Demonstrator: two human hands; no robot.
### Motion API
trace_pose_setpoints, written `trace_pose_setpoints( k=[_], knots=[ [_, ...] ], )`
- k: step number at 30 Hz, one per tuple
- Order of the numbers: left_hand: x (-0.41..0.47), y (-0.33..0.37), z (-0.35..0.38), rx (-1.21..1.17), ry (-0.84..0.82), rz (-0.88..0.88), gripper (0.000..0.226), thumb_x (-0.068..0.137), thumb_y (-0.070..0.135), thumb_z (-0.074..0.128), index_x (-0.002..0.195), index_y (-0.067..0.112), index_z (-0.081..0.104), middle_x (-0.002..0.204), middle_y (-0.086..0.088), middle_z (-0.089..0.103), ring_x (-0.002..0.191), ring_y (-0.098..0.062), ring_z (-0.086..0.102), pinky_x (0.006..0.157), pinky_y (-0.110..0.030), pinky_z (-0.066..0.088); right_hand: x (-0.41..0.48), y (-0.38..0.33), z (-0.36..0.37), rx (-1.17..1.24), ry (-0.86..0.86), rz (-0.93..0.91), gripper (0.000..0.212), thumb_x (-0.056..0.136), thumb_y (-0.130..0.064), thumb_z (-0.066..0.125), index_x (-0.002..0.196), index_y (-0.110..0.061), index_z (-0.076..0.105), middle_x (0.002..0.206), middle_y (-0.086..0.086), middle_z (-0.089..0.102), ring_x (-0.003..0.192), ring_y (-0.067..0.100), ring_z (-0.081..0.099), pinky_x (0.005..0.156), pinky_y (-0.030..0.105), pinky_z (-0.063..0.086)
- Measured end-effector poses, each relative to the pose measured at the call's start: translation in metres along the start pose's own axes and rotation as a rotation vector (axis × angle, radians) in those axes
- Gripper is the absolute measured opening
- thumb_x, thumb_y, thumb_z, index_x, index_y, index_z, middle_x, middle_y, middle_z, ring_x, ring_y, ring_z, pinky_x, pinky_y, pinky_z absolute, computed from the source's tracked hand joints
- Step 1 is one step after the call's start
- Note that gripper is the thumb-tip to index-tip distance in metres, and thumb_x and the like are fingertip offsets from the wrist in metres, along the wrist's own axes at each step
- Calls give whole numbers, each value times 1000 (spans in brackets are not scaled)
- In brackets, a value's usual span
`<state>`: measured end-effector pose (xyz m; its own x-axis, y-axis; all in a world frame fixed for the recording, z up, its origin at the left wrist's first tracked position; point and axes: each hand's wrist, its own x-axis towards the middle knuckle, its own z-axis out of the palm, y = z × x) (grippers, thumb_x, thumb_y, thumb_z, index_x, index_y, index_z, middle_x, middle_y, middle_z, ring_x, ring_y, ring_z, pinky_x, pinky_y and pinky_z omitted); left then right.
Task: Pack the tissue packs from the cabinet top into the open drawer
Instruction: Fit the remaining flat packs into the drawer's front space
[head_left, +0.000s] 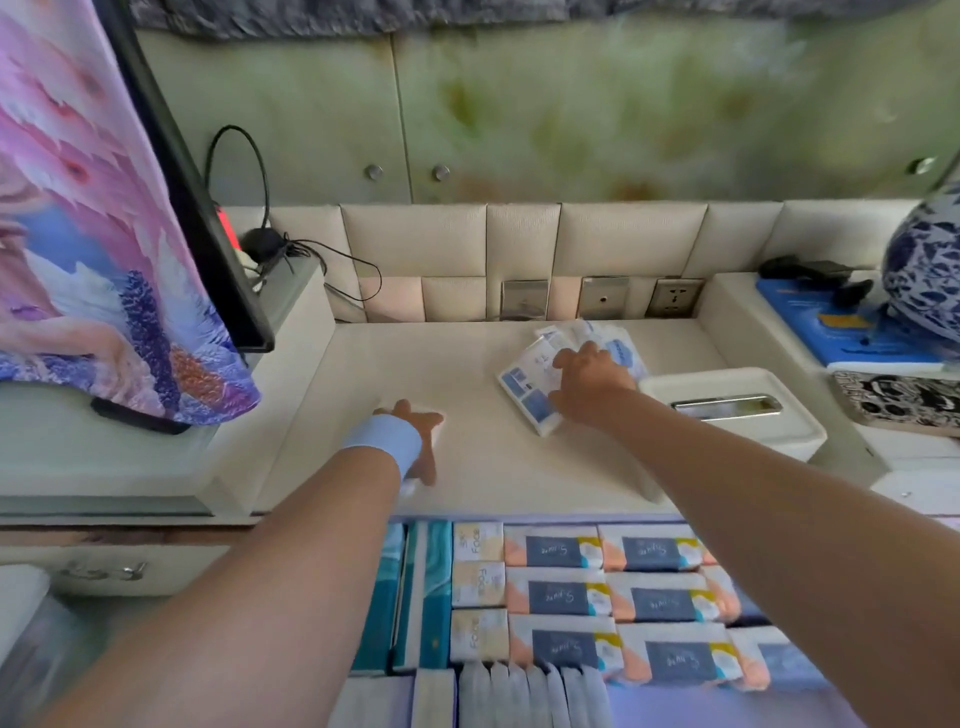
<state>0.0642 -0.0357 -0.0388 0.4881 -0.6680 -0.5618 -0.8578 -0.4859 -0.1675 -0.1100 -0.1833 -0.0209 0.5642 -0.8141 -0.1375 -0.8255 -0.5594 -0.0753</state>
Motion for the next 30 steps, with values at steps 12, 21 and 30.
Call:
trace_pose_setpoints(
  k=[12,21,30],
  knots=[
    [79,8,-16,-210,225,41,123,73,44,80,153,35,-12,162,-9,-14,149,-34,5,110,-49,34,91,19,31,35,-159,234,125,52,-94,56,153,-38,8,162,15,-1,147,47,-1,110,70,18],
    [77,20,-20,-238,210,65,128,66,69,71,147,44,-25,150,-4,34,140,-36,19,106,-48,37,70,20,47,85,-184,48,115,59,-91,56,151,-40,10,159,3,10,148,39,3,107,70,24],
    [26,36,8,-231,136,122,129,62,56,81,153,35,-8,152,-7,27,144,-37,14,113,-51,30,6,-7,53,78,-222,-75,115,70,-80,61,157,-31,4,162,4,-3,147,42,-7,110,68,22]
  ],
)
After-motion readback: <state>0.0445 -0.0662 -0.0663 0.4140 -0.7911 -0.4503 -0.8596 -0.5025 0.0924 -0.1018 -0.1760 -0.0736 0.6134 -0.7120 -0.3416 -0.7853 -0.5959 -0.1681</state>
